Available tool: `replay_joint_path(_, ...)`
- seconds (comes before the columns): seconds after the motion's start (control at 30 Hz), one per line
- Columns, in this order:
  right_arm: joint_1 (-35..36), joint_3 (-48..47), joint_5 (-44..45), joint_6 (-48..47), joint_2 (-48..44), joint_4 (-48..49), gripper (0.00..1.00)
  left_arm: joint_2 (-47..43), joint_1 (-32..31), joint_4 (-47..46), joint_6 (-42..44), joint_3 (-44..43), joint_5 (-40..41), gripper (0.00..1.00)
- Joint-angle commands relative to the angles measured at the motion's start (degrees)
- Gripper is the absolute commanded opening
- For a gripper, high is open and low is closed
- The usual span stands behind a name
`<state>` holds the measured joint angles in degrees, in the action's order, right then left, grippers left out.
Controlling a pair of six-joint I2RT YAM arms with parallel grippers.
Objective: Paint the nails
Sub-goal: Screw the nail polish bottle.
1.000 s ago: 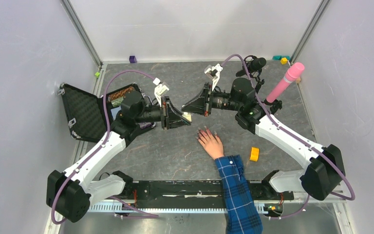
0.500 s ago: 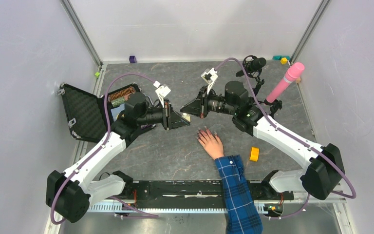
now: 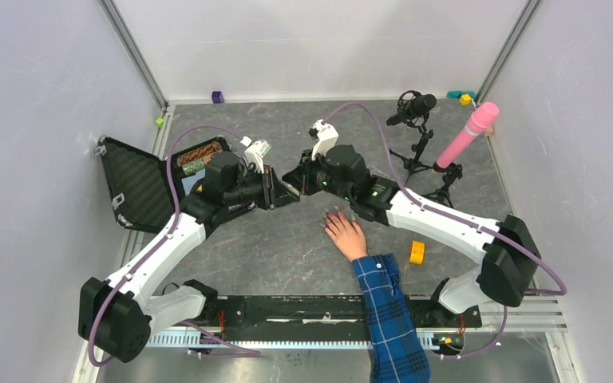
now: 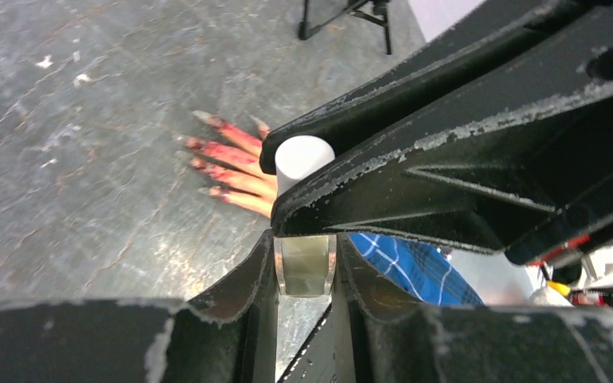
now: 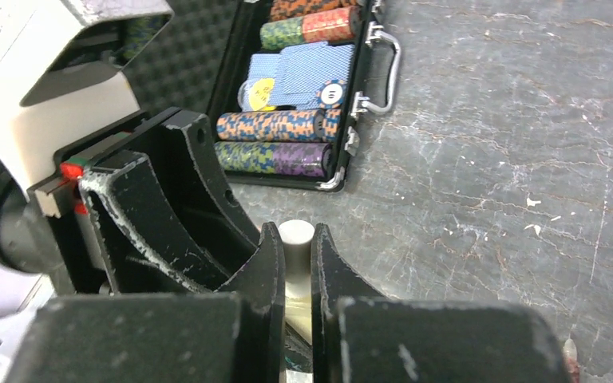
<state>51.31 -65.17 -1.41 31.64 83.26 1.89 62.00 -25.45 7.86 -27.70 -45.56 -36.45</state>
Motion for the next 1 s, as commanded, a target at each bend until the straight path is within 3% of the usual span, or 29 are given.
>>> replay_joint_path(0.0,5.53,-2.7,5.05,5.82,5.96,-4.78,0.0,-1.29,0.0,-9.69,-0.77,-2.08,2.81,0.02)
replay_joint_path(0.4,8.83,-6.38,10.27,4.47,7.89,-3.34,0.0,-2.15,0.58,-8.21,-0.41,-1.9,5.61,0.02)
replay_joint_path(0.47,8.72,-6.23,11.41,2.33,6.61,-3.65,0.08,-2.12,0.62,-8.21,-0.42,-1.9,5.51,0.02)
replay_joint_path(0.6,8.59,-6.23,15.67,-2.79,3.17,-5.6,0.4,-2.23,0.64,-8.21,-0.33,-2.07,5.25,0.02)
replay_joint_path(0.77,8.42,-8.79,23.3,-10.22,-1.88,-11.46,0.67,-2.19,0.75,-8.72,-0.14,-2.19,4.19,0.02)
replay_joint_path(0.87,6.52,-9.96,25.44,-12.24,-4.29,-15.14,0.76,-2.22,0.77,-10.35,-0.53,-1.93,2.33,0.02)
replay_joint_path(0.97,1.32,-9.24,20.44,-11.47,-6.35,-16.93,0.79,-2.17,0.78,-11.7,-0.87,-1.73,0.89,0.02)
